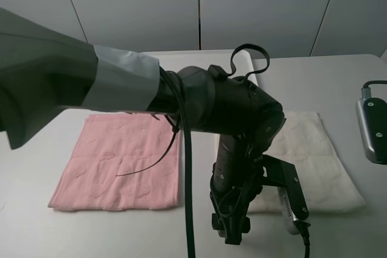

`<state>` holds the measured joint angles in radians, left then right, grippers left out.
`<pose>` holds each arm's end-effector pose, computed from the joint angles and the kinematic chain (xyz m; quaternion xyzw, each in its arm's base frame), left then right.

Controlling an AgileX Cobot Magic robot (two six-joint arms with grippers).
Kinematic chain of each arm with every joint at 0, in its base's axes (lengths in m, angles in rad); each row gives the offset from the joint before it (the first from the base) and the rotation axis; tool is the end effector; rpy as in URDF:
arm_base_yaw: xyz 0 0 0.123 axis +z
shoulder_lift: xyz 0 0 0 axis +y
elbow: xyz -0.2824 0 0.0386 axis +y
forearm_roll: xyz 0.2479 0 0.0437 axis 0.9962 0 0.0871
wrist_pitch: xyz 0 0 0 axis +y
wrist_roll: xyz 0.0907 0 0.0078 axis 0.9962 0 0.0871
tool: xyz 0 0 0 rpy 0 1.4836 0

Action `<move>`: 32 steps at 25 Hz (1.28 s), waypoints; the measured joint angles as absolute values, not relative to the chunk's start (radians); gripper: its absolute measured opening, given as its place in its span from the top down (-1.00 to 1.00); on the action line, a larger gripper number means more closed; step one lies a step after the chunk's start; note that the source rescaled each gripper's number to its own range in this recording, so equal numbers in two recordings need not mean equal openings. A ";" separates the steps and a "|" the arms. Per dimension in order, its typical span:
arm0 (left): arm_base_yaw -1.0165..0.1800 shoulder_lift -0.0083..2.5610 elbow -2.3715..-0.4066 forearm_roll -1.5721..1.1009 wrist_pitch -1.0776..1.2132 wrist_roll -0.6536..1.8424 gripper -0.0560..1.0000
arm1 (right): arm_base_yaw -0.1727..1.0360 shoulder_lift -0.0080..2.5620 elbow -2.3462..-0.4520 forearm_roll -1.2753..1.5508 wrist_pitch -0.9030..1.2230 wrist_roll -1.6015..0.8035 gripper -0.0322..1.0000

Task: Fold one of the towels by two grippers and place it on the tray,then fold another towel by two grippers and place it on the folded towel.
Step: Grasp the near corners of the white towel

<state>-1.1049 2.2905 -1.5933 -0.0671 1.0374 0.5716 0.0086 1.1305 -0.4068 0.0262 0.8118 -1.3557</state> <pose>0.1868 -0.3832 0.0936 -0.7304 -0.6814 0.0171 0.0444 0.1402 0.0029 0.1732 -0.6227 0.7800 -0.0303 0.0541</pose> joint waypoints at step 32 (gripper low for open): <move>-1.105 2.290 -1.593 -0.058 1.030 0.568 -0.86 | 0.098 1.576 -0.373 -0.078 0.526 -1.439 -1.00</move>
<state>-1.1049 2.2905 -1.5933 -0.0578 1.0296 0.5679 0.0977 1.5764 -0.3727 -0.0779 0.5259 -1.4387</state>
